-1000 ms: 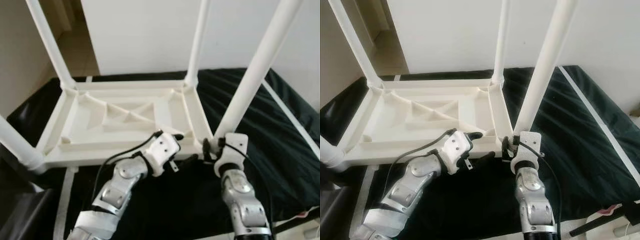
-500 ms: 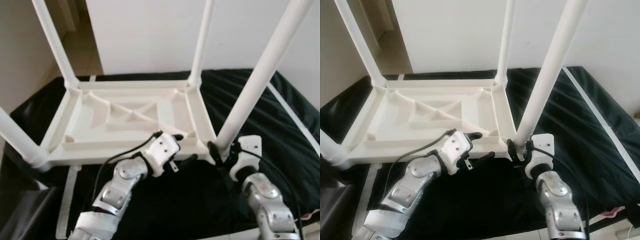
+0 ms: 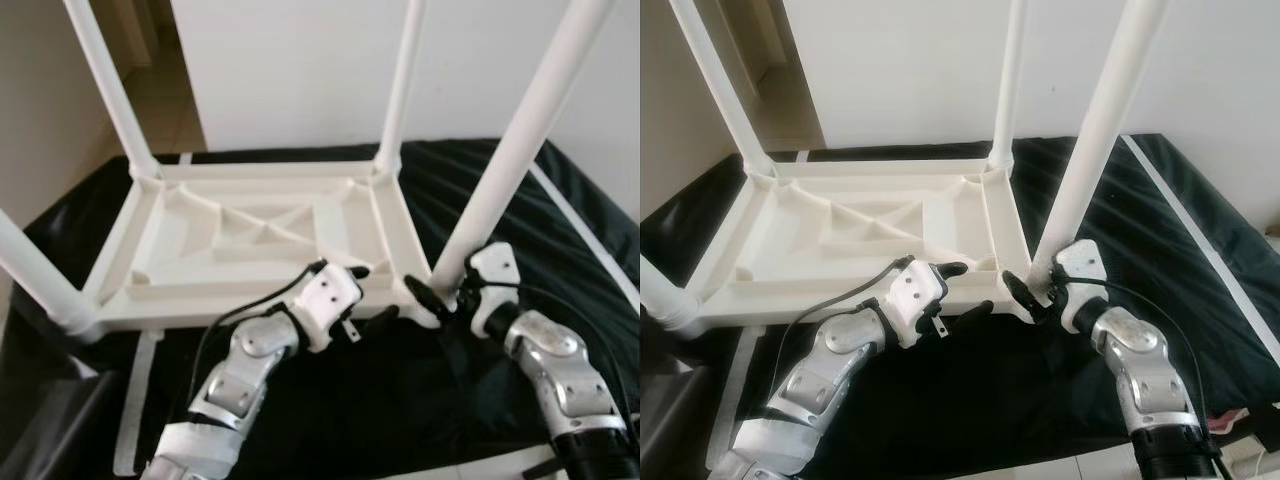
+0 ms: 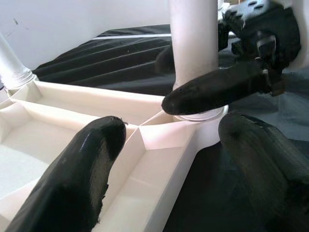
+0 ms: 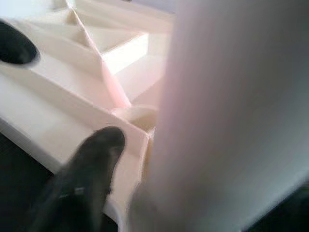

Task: Building children table

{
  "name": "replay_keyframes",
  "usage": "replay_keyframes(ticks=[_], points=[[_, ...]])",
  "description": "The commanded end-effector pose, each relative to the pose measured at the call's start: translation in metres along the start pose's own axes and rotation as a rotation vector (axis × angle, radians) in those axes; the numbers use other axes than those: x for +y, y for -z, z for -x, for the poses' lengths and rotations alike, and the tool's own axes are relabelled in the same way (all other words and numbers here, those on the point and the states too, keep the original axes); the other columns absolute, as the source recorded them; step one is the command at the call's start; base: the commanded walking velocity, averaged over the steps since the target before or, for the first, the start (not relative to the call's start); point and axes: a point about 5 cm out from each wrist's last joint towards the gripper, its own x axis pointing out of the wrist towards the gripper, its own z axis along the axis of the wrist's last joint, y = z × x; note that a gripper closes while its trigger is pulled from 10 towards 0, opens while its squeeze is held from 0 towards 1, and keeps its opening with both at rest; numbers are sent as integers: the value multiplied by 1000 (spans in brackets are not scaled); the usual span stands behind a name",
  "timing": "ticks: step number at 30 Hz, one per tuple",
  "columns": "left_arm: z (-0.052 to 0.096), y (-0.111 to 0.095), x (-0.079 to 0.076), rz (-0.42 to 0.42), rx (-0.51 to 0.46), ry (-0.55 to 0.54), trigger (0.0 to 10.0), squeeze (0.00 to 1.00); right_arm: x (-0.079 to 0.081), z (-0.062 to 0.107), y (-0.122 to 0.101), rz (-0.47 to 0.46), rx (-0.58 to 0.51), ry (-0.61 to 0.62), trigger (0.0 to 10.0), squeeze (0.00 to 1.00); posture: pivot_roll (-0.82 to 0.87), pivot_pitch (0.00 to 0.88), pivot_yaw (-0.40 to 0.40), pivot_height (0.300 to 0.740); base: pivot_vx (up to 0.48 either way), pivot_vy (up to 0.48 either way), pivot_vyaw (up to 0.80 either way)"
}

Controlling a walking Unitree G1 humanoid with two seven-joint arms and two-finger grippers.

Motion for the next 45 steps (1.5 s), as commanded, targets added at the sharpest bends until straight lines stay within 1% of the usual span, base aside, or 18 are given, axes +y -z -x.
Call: replay_keyframes(ticks=[1,11,12,13,20,24,28,30,31,33,34,35,36,38,39,41,44,45], points=[[-1,-1,3,0,4,-46,10000,0,3,-2,6,21,35,-37,0,0,6,0,-26,740,0,0,0],[0,-1,3,8,3,-65,10000,0,-2,9,16,8,81,-52,0,0,3,0,-35,740,0,0,0],[0,-1,3,9,3,-65,10000,0,-2,10,17,-7,86,-42,9529,0,0,1,-35,740,0,0,0],[-1,-1,2,10,3,-64,10000,0,0,9,19,-22,85,-29,10000,0,-3,5,-34,740,0,0,0],[0,-1,3,13,3,-60,10000,0,2,6,27,-36,139,115,10000,0,-10,10,-27,740,0,0,0],[0,1,2,13,12,-55,10000,0,9,2,31,-116,150,236,10000,0,-16,10,-19,740,0,0,0],[-1,1,1,14,11,-52,10000,0,13,1,32,-134,164,289,10000,0,-18,8,-17,740,0,0,0],[-1,0,3,15,10,-47,10000,0,18,0,33,-184,174,419,10000,0,-18,9,-13,740,0,0,0],[-1,0,3,15,10,-47,10000,0,18,0,33,-184,174,419,10000,0,-18,9,-13,740,0,0,0],[-2,0,5,13,10,-44,10000,0,20,1,33,-236,186,570,10000,0,-20,7,-10,740,0,0,0],[-2,0,5,13,10,-44,10000,0,20,1,33,-236,186,570,10000,0,-20,7,-10,740,0,0,0],[-3,-1,6,10,7,-43,10000,0,24,3,33,-297,197,715,10000,0,-21,6,-9,740,0,0,0],[-3,-2,6,10,6,-42,10000,0,26,3,33,-312,199,754,10000,0,-23,5,-6,740,0,0,0],[-3,-2,6,9,6,-41,10000,0,31,1,30,-319,182,781,10000,0,-23,5,-6,740,0,0,0],[-4,-2,6,9,4,-37,10000,0,40,-4,29,-338,171,779,10000,0,-23,3,-5,740,0,0,0],[-4,-2,6,9,4,-37,10000,0,40,-4,29,-338,171,779,10000,0,-23,3,-5,740,0,0,0],[-5,-4,5,9,-3,-32,10000,0,64,-17,24,-388,161,713,10000,0,-22,1,-3,740,0,0,0],[-5,-4,5,10,-4,-32,10000,0,66,-18,21,-382,154,705,10000,0,-22,1,-3,740,0,0,0]])
